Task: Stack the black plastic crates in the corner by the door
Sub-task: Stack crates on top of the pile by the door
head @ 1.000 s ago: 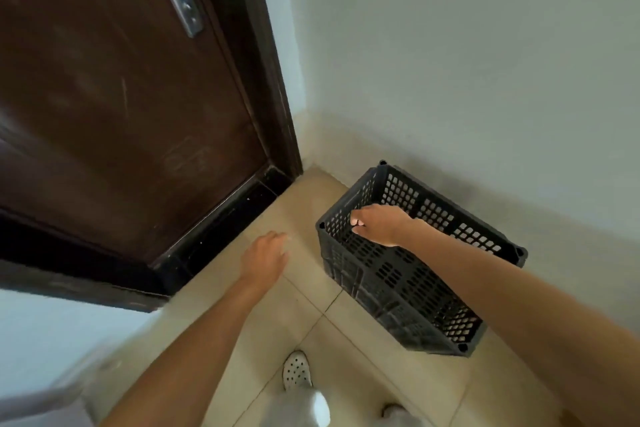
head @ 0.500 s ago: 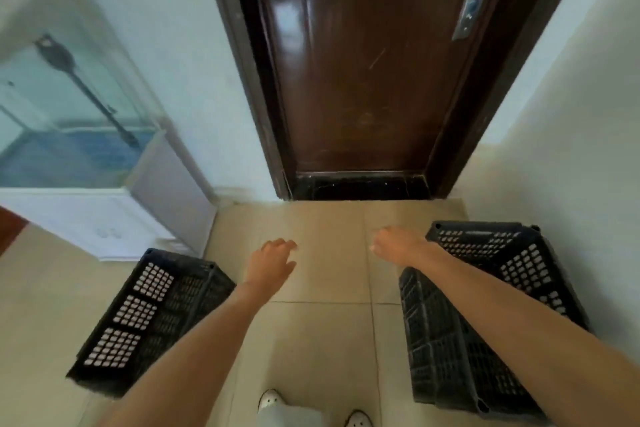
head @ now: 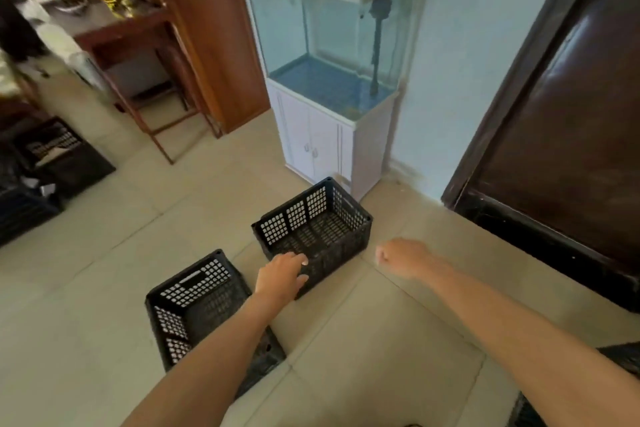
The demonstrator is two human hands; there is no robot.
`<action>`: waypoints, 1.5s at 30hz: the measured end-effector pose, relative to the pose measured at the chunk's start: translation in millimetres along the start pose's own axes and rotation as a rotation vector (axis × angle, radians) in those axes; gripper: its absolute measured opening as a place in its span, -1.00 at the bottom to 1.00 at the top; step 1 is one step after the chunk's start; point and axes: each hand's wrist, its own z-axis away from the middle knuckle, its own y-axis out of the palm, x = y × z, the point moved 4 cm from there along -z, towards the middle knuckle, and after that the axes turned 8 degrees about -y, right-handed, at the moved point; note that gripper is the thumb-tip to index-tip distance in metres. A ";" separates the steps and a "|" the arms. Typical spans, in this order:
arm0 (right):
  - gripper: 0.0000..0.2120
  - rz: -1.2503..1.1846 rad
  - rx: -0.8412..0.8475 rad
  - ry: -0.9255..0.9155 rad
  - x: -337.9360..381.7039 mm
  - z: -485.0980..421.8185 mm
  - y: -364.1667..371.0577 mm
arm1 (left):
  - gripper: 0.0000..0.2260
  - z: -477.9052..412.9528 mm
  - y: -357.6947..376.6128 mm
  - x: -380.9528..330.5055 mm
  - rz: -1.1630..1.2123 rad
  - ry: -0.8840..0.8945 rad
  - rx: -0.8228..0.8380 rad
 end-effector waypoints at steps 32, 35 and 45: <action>-0.70 0.076 0.393 -0.207 316.4 -334.2 173.5 | -0.75 -2.8 122.5 478.7 0.519 -0.759 0.098; -0.70 0.103 0.387 -0.198 320.4 -366.3 205.2 | -0.74 -14.2 161.2 505.2 0.532 -0.784 0.114; -0.52 0.004 0.334 0.004 304.9 -449.9 357.8 | -0.41 -28.7 324.6 572.5 0.643 -0.908 0.190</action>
